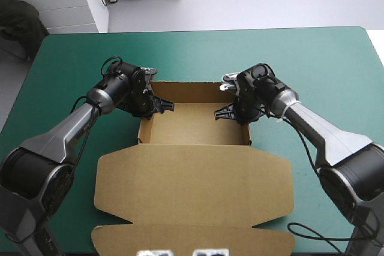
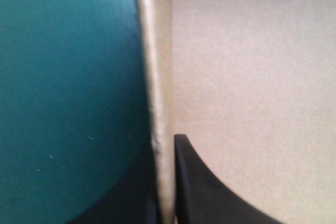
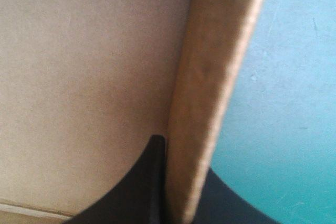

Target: Fold the box

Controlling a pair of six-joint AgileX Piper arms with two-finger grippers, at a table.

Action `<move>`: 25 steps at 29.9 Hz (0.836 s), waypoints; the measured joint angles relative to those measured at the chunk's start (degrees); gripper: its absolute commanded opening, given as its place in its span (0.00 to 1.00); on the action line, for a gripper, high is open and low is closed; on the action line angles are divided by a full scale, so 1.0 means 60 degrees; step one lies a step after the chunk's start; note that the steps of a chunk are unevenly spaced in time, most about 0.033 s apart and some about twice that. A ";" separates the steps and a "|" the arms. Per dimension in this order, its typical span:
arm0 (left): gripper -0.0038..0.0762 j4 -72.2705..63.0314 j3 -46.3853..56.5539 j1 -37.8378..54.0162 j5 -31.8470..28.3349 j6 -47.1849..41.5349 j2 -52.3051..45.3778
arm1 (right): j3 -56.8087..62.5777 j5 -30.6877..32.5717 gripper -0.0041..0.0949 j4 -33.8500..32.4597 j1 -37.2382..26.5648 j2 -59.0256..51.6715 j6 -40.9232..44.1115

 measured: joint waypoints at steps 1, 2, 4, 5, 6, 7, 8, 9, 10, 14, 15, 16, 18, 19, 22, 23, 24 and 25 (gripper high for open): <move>0.04 0.0000 0.0000 0.0000 0.0000 0.0000 0.0000 | 0.0010 -0.0024 0.03 0.0176 -0.0087 0.0000 -0.0029; 0.04 0.0000 0.0000 0.0000 0.0000 0.0000 0.0000 | 0.0010 -0.0047 0.03 0.0410 -0.0207 0.0000 -0.0067; 0.04 0.0000 0.0000 0.0000 0.0000 0.0000 0.0000 | 0.0010 -0.0078 0.03 0.0664 -0.0407 0.0002 -0.0143; 0.04 0.0000 0.0000 0.0000 -0.0011 0.0000 0.0000 | 0.0010 -0.0098 0.03 0.0816 -0.0501 0.0010 -0.0182; 0.04 0.0000 0.0000 0.0000 -0.0011 0.0000 0.0000 | 0.0010 -0.0099 0.03 0.0929 -0.0580 0.0010 -0.0211; 0.04 0.0000 0.0000 0.0000 -0.0011 0.0000 0.0000 | 0.0010 -0.0116 0.03 0.0990 -0.0635 0.0010 -0.0234; 0.04 0.0000 0.0000 0.0000 -0.0030 0.0000 0.0009 | 0.0010 -0.0116 0.03 0.1042 -0.0663 0.0010 -0.0259; 0.04 0.0000 0.0000 0.0000 -0.0039 0.0000 0.0018 | 0.0010 -0.0124 0.03 0.1064 -0.0679 0.0010 -0.0268; 0.04 0.0000 0.0000 0.0000 -0.0039 0.0000 0.0029 | 0.0010 -0.0124 0.03 0.1082 -0.0679 0.0010 -0.0272; 0.04 0.0007 -0.0028 0.0000 -0.0039 0.0000 0.0081 | 0.0010 -0.0124 0.03 0.1161 -0.0707 0.0010 -0.0279; 0.04 0.0007 -0.0032 0.0000 -0.0015 0.0000 0.0091 | 0.0010 -0.0124 0.03 0.1159 -0.0707 0.0010 -0.0279; 0.04 0.0007 -0.0041 0.0000 -0.0006 0.0000 0.0102 | 0.0010 -0.0124 0.03 0.1163 -0.0707 0.0010 -0.0290; 0.04 0.0018 -0.0078 0.0000 0.0045 0.0047 0.0133 | 0.0010 -0.0107 0.06 0.1174 -0.0718 0.0010 -0.0409; 0.05 0.0018 -0.0091 0.0000 0.0057 0.0140 0.0145 | 0.0010 -0.0107 0.11 0.1182 -0.0722 0.0010 -0.0471; 0.14 0.0018 -0.0103 0.0000 0.0098 0.0565 0.0156 | 0.0010 -0.0086 0.27 0.1182 -0.0730 0.0010 -0.0525; 0.17 0.0022 -0.0103 0.0000 0.0106 0.0691 0.0156 | 0.0010 -0.0064 0.31 0.1195 -0.0730 0.0010 -0.0557; 0.21 0.0030 -0.0103 0.0000 0.0116 0.0765 0.0156 | 0.0010 -0.0059 0.37 0.1219 -0.0730 0.0010 -0.0559; 0.26 0.0041 -0.0110 0.0000 0.0116 0.0843 0.0174 | 0.0010 -0.0059 0.39 0.1256 -0.0730 0.0010 -0.0580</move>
